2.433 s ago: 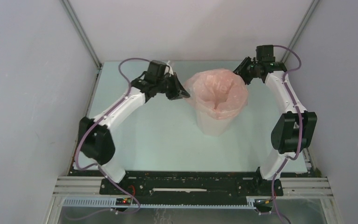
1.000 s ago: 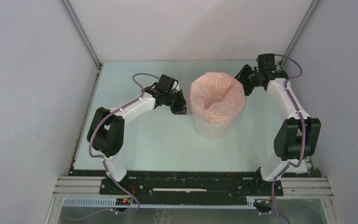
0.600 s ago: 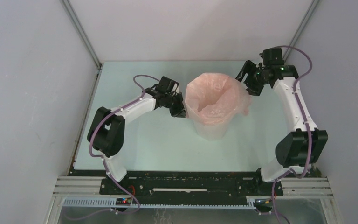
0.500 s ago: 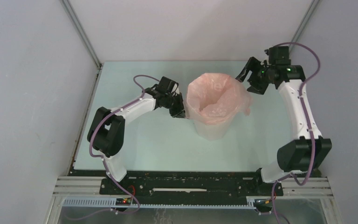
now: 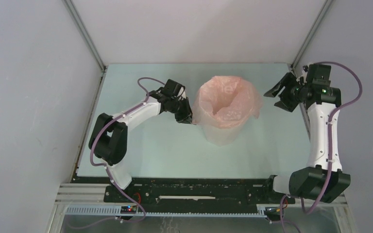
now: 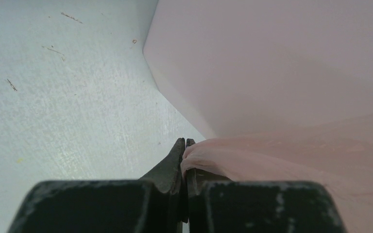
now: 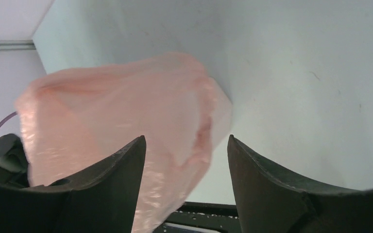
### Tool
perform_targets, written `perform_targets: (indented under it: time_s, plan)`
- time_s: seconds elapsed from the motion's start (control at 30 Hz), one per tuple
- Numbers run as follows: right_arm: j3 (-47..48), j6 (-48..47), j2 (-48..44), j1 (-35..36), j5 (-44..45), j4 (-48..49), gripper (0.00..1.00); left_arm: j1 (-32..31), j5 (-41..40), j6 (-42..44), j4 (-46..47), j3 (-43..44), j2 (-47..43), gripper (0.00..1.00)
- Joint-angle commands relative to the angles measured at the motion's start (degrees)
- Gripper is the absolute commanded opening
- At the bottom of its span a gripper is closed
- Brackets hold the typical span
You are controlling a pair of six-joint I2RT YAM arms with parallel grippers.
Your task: Put the trash bags into the trash bin
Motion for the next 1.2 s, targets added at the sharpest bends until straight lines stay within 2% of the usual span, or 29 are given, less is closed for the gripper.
perform_targets:
  time_s: [0.0,0.23,0.37,0.53,0.67,0.9,1.17]
  plan:
    - [-8.1,1.4,-3.0,-2.4,-4.9,4.7,0.71,-0.5,0.5,0.9,-1.1,4.0,-2.8,0.06]
    - [-18.1,7.4,-0.1,-0.5,-10.1,14.3,0.68,-0.7,1.3,0.7,-1.3,3.9,-2.6,0.06]
    - [-26.3,12.2,1.7,1.4,-11.6,22.9,0.43,-1.1,2.3,0.5,-0.9,3.8,-1.6,0.06]
    - [-29.5,8.6,7.2,3.3,-7.4,26.0,0.22,-1.8,2.8,0.4,-0.2,2.3,0.5,0.06]
    - [-29.4,5.6,10.5,3.5,-6.8,27.2,0.2,-2.3,3.1,0.4,0.5,1.0,0.8,0.06]
    - [-29.5,0.4,12.4,3.7,-2.4,26.7,0.22,-2.5,0.0,4.3,-1.1,-1.0,3.1,0.05]
    - [-29.5,-0.7,18.2,7.3,-1.8,27.2,0.22,-2.7,-2.2,6.0,-1.0,-2.9,5.1,0.05]
